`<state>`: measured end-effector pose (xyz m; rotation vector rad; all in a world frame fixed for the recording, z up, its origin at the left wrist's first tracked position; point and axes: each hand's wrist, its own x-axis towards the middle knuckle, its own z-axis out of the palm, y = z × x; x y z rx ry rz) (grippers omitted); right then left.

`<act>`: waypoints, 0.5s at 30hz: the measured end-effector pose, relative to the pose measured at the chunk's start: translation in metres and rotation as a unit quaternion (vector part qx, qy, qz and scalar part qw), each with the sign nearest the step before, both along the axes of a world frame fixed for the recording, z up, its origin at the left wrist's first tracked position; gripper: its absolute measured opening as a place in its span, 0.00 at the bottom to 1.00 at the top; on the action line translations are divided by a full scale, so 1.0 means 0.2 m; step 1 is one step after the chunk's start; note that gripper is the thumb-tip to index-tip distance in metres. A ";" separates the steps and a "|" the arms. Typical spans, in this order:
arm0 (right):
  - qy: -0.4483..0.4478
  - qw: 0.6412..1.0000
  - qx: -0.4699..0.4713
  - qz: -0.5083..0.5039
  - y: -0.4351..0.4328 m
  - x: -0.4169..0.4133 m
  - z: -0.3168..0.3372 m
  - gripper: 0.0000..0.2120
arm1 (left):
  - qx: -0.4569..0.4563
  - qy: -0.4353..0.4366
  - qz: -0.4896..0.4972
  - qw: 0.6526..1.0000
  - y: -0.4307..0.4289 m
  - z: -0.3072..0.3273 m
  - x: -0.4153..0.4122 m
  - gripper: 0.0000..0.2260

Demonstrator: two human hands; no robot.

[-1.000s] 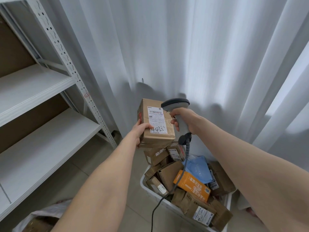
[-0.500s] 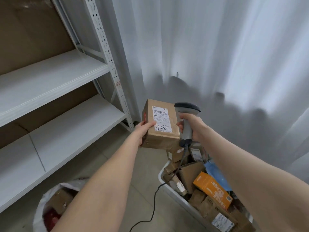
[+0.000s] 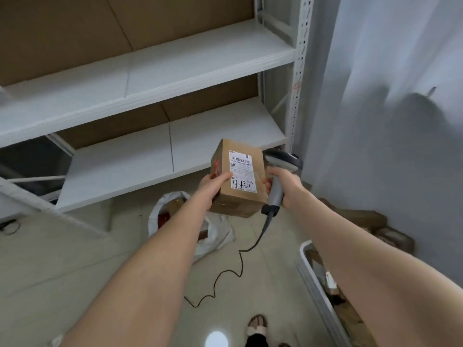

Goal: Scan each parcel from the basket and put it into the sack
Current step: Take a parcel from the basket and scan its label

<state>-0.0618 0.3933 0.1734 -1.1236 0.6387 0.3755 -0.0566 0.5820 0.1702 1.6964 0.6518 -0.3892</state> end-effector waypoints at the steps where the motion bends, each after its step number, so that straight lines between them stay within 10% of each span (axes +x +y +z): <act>1: 0.003 1.000 0.000 0.012 0.07 0.01 -0.01 0.11 | 0.008 0.002 0.021 1.000 0.08 -0.01 -0.03 0.29; 15: 0.046 0.990 0.005 0.132 1.17 0.28 -0.39 0.05 | -0.005 0.073 0.173 0.982 1.17 -0.38 -0.03 0.16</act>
